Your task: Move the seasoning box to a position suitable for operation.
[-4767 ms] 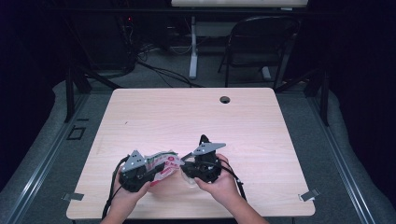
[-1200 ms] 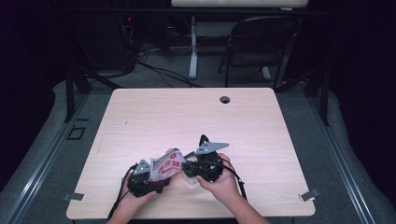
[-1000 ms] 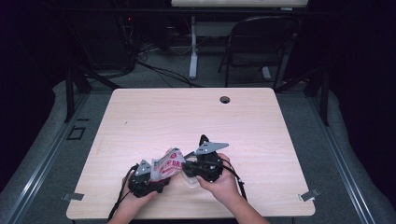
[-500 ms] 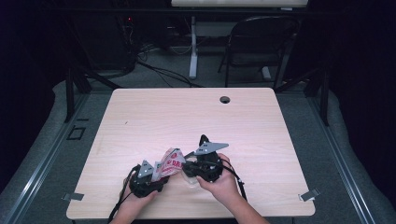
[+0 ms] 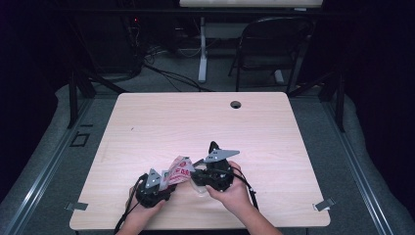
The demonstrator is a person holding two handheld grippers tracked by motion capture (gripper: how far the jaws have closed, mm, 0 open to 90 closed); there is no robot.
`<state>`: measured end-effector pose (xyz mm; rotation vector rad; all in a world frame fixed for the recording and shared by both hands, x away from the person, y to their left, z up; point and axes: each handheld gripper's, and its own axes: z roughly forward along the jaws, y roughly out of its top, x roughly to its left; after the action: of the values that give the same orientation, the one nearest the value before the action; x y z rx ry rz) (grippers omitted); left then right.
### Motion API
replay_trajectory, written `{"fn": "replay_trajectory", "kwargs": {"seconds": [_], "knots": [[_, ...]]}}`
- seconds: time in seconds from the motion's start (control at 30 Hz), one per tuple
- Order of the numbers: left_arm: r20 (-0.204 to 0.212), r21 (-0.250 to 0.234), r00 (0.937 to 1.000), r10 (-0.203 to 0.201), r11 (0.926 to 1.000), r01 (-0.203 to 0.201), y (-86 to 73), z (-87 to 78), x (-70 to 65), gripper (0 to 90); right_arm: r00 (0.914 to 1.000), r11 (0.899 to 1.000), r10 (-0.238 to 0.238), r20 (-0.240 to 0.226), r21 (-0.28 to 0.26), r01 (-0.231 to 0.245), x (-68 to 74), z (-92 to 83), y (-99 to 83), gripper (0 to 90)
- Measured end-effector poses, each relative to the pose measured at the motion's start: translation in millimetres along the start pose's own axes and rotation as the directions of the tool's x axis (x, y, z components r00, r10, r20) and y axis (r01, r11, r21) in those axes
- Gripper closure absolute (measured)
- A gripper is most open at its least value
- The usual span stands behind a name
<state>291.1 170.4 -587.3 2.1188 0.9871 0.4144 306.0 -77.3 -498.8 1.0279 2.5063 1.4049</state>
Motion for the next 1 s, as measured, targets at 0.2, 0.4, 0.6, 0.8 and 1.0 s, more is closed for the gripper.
{"fn": "replay_trajectory", "kwargs": {"seconds": [0.2, 0.4, 0.6, 0.8, 1.0], "knots": [[0.003, -0.004, 1.0, 0.001, 1.0, -0.001, 0.2, -0.1, 1.2, 60.5, 1.0, 1.0, -0.003, -0.009, -0.012, 0.003, 0.3, -1.3, -0.2, 73.3], [0.009, -0.007, 0.9999, -0.004, 1.0, 0.004, 0.5, -0.1, 2.1, 61.3, 0.9999, 1.0, 0.008, -0.008, -0.021, -0.008, -2.9, -7.4, -0.9, 68.0], [-0.002, -0.017, 1.0, -0.003, 0.9999, 0.003, 0.7, -0.6, 1.3, 62.4, 0.9997, 0.999, 0.022, -0.005, -0.048, -0.022, -5.3, -14.0, -0.7, 65.3], [0.009, -0.022, 0.9999, -0.007, 0.9997, 0.008, 1.7, -2.4, 2.3, 63.1, 0.9996, 0.998, 0.028, -0.007, -0.062, -0.029, -6.7, -17.7, -0.5, 64.3], [0.003, -0.038, 0.9999, -0.013, 0.9992, 0.014, 4.5, -5.9, 2.9, 63.3, 0.9995, 0.997, 0.03, 0.0, -0.076, -0.03, -7.2, -21.3, -0.5, 63.1]]}}
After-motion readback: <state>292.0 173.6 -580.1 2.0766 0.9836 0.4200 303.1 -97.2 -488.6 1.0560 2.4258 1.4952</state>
